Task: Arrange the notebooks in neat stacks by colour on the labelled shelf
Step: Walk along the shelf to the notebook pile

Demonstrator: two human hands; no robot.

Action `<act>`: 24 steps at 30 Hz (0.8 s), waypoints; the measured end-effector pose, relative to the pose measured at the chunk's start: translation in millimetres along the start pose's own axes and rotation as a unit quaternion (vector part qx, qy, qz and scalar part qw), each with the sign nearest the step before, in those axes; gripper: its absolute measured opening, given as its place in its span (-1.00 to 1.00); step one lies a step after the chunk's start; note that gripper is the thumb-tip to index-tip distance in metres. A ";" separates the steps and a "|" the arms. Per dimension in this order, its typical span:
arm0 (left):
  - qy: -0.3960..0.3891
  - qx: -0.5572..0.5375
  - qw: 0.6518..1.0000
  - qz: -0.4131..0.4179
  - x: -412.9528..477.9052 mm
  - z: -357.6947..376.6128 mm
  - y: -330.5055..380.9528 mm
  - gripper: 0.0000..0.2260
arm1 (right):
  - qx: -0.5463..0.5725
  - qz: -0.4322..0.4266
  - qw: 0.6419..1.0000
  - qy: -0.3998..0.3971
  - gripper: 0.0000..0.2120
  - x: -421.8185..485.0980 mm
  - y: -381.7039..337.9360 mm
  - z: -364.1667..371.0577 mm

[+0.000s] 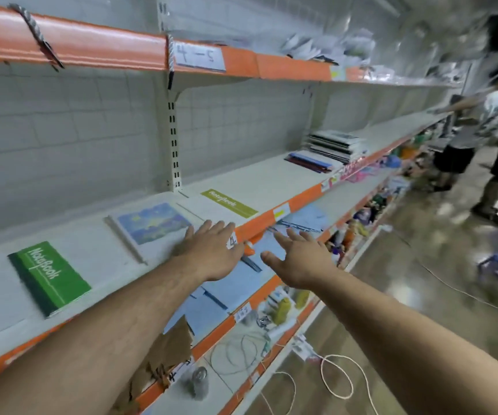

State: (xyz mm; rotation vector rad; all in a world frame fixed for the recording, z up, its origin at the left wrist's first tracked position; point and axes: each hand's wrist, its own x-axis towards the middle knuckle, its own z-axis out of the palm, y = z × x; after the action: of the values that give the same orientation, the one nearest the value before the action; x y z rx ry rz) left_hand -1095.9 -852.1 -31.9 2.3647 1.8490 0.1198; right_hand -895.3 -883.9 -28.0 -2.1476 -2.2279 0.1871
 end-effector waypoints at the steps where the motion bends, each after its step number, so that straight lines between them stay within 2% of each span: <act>1: -0.004 -0.007 1.000 0.011 3.5 2.9 11.5 -0.40 | 0.004 0.013 1.000 -0.001 -0.25 -4.9 13.0 -1.7; 6: -0.016 0.004 0.997 0.070 23.3 10.4 77.7 -0.40 | 0.021 0.052 0.998 0.017 -0.25 -16.2 82.7 -5.7; 11: -0.032 0.008 0.995 0.091 54.3 14.4 150.3 -0.40 | 0.022 0.073 0.997 0.033 -0.24 -10.2 157.9 -9.2; 19: -0.015 0.008 0.995 0.099 115.7 29.1 263.6 -0.40 | 0.018 0.082 0.996 0.037 -0.24 11.9 279.7 -30.2; 24: -0.029 0.014 0.994 0.109 149.6 37.9 315.9 -0.41 | 0.032 0.083 0.995 0.038 -0.06 33.2 346.6 -29.6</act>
State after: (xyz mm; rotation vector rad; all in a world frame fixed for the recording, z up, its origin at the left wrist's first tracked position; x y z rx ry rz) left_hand -751.1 -783.9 -23.2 2.5532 1.5724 0.0467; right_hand -549.2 -837.5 -40.5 -2.2649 -1.9766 0.1775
